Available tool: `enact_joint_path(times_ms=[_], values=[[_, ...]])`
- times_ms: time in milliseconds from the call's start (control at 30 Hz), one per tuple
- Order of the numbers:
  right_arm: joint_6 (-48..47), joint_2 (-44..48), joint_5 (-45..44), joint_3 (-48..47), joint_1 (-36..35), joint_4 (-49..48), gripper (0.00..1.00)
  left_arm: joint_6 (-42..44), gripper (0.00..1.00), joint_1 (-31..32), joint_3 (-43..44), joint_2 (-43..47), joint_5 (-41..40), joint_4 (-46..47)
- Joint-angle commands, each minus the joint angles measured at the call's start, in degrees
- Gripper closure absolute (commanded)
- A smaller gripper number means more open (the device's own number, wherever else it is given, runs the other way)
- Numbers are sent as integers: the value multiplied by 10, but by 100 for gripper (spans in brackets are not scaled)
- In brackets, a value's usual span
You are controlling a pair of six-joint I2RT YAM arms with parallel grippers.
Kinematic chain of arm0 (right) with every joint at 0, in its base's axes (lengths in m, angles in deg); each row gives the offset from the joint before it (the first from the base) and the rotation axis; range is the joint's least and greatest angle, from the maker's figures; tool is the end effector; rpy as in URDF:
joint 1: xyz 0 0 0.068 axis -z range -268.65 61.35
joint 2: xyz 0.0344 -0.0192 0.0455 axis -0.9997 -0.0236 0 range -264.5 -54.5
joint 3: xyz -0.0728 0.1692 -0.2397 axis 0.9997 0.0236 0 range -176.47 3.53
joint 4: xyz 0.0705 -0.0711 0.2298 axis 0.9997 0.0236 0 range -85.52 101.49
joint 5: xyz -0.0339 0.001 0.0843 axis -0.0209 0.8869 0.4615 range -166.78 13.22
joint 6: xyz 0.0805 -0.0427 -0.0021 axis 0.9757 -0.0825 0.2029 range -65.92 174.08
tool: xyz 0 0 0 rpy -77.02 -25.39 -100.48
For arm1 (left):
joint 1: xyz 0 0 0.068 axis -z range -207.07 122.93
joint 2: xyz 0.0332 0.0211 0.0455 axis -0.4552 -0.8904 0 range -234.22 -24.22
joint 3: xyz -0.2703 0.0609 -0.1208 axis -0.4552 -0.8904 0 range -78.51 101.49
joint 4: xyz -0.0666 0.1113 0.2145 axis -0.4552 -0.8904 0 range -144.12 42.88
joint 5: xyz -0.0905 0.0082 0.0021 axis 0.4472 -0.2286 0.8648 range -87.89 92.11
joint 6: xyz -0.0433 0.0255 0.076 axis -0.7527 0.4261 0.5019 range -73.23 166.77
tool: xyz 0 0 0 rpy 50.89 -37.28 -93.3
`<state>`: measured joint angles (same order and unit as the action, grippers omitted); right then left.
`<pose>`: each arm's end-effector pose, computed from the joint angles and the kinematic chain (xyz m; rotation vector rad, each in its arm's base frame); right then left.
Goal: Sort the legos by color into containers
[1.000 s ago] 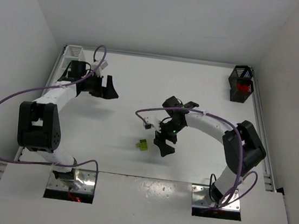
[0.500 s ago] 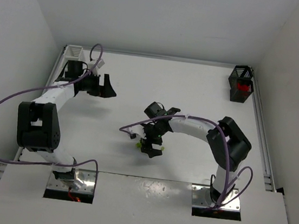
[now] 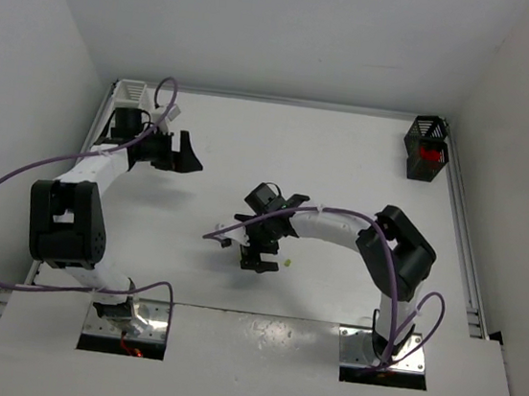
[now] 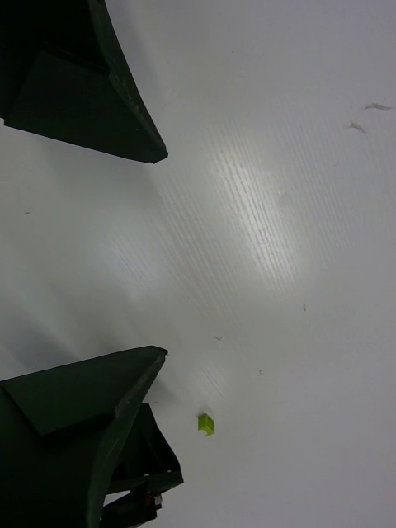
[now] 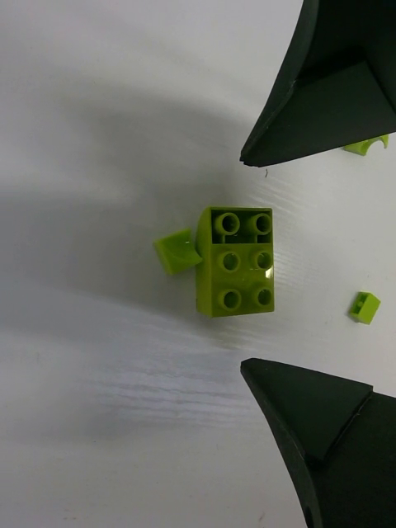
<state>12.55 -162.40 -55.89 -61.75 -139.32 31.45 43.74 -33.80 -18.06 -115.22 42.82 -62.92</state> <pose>0.2152 0.3087 0.1389 -2.0568 1.8515 0.5479 0.3542 -0.0119 0.2425 0.1415 2.2652 -0.8035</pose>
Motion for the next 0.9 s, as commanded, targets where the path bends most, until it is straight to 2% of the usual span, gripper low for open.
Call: enact_joint_path(times_ms=[0,67,400,600,633,667,867], values=[[3,-5,0,-20,-8,-18,0,10,0,-10,-3,4,17,15],[3,-5,0,-14,-14,-18,0,10,0,-10,-9,4,17,15],[14,-15,-10,10,-24,-29,25,15,0,-10,-14,4,17,15],[36,2,-17,10,-18,-22,51,15,0,-10,-14,-1,23,15],[47,16,-17,10,-18,-17,59,15,0,-10,-14,-1,23,15],[55,26,-17,10,-12,-16,63,15,0,-10,-14,-1,23,15],[109,103,-49,-10,14,33,73,21,0,-10,-25,-1,23,15]])
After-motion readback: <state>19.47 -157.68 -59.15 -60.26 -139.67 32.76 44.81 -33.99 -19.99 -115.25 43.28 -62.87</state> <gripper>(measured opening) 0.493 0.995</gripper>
